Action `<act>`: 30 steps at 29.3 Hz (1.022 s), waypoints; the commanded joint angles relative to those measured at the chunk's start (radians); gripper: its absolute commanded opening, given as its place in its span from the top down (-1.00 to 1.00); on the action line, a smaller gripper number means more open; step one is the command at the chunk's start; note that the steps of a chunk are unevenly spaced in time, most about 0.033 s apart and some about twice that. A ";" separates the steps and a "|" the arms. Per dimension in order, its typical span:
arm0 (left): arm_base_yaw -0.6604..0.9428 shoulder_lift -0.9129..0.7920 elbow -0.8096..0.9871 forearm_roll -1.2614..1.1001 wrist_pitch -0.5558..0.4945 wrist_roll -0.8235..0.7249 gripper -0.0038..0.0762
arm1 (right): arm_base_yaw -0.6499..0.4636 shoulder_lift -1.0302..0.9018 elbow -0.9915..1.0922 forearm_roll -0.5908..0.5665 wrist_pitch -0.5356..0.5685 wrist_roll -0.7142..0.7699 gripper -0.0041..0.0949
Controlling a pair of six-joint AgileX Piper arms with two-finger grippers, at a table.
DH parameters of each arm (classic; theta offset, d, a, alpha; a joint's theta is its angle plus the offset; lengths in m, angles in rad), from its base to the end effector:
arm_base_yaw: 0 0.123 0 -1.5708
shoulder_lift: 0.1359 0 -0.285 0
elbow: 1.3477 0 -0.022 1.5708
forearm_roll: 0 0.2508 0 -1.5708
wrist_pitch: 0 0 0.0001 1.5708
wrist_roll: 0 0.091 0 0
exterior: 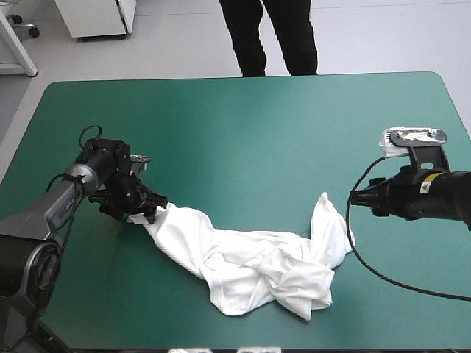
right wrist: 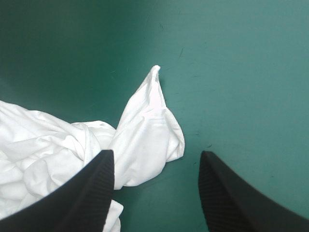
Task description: Fold the cloth
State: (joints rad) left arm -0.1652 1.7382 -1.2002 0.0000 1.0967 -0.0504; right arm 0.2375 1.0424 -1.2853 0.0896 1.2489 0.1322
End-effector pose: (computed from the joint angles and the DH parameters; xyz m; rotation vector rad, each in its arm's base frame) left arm 0.3181 -0.0530 0.2145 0.1789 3.1133 -0.0039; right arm 0.1694 0.0490 0.4164 -0.1323 2.5009 0.2721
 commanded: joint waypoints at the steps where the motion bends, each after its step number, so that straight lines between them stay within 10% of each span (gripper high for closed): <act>1: -0.002 -0.012 0.027 -0.055 -0.057 0.011 -0.45 | 0.000 -0.015 -0.025 -0.005 -0.021 -0.001 -0.08; 5: -0.002 0.001 0.063 -0.061 -0.065 0.025 0.13 | 0.000 -0.013 -0.025 -0.003 -0.021 -0.001 -0.08; 8: -0.002 0.001 0.067 -0.061 -0.065 0.035 0.93 | 0.000 -0.013 -0.025 -0.003 -0.019 0.000 -0.08; 18: -0.002 0.001 0.067 -0.059 -0.057 0.050 0.93 | 0.050 0.043 0.041 0.006 -0.002 0.009 -0.08; 30: -0.002 0.001 0.067 -0.057 -0.059 0.050 0.93 | 0.074 0.116 0.338 -0.080 -0.300 0.050 -0.26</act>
State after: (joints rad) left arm -0.1666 1.7331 -1.1509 -0.1167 1.0438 0.0000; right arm 0.3099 1.1420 -0.9572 0.0231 1.0504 0.1769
